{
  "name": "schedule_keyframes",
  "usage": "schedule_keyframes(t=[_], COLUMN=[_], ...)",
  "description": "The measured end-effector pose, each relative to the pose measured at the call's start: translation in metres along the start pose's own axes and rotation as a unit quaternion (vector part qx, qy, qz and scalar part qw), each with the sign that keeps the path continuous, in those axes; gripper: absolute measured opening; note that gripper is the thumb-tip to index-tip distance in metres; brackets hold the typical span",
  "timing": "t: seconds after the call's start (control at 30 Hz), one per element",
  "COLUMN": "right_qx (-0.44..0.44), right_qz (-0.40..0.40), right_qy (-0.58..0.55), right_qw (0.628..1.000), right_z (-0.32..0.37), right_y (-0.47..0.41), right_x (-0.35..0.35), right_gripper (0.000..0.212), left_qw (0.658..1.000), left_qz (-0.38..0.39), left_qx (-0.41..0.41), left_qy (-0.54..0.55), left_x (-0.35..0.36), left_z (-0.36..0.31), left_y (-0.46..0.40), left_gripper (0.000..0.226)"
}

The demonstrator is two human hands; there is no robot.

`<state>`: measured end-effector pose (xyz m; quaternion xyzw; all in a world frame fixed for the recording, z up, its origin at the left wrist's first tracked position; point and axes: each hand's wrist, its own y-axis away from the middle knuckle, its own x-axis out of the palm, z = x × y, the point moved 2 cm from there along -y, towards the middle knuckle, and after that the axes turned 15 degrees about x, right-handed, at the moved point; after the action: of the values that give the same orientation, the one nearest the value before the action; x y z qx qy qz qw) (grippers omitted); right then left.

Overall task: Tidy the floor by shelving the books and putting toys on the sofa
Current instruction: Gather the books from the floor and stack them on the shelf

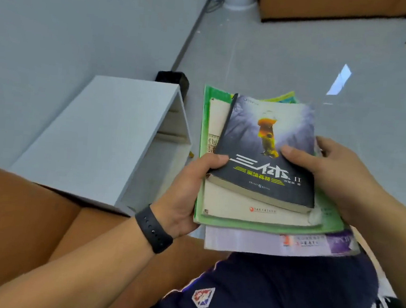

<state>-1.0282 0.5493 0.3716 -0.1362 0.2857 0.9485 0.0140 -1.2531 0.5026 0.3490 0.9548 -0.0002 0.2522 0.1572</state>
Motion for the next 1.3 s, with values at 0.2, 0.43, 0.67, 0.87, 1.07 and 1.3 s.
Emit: schedule_keyframes(t=[0.2, 0.43, 0.67, 0.87, 1.07, 1.3], right_qx=[-0.074, -0.060, 0.060, 0.056, 0.021, 0.043], right_qz=[0.092, 0.243, 0.267, 0.212, 0.243, 0.307], right_qy=[0.081, 0.087, -0.001, -0.003, 0.024, 0.099], right_qw=[0.990, 0.964, 0.962, 0.976, 0.970, 0.946], right_z=[0.057, 0.068, 0.018, -0.017, -0.021, 0.002], right_y=[-0.023, -0.038, -0.033, -0.032, -0.007, -0.013], right_x=[0.101, 0.199, 0.229, 0.238, 0.250, 0.290], right_gripper=[0.031, 0.039, 0.073, 0.065, 0.058, 0.085], left_qw=[0.990, 0.945, 0.884, 0.888, 0.706, 0.602], left_qz=[-0.121, -0.286, -0.439, -0.444, -0.323, -0.068], left_qx=[0.070, 0.148, 0.148, 0.091, 0.327, 0.128], left_qy=[0.033, 0.059, 0.051, -0.082, -0.539, -0.785], left_x=[-0.076, -0.164, -0.195, -0.203, -0.200, -0.219], left_z=[-0.051, -0.075, -0.038, -0.014, -0.060, -0.051], left_y=[0.018, 0.032, 0.017, 0.029, 0.030, -0.013], left_gripper=[0.042, 0.050, 0.033, 0.049, 0.050, 0.086])
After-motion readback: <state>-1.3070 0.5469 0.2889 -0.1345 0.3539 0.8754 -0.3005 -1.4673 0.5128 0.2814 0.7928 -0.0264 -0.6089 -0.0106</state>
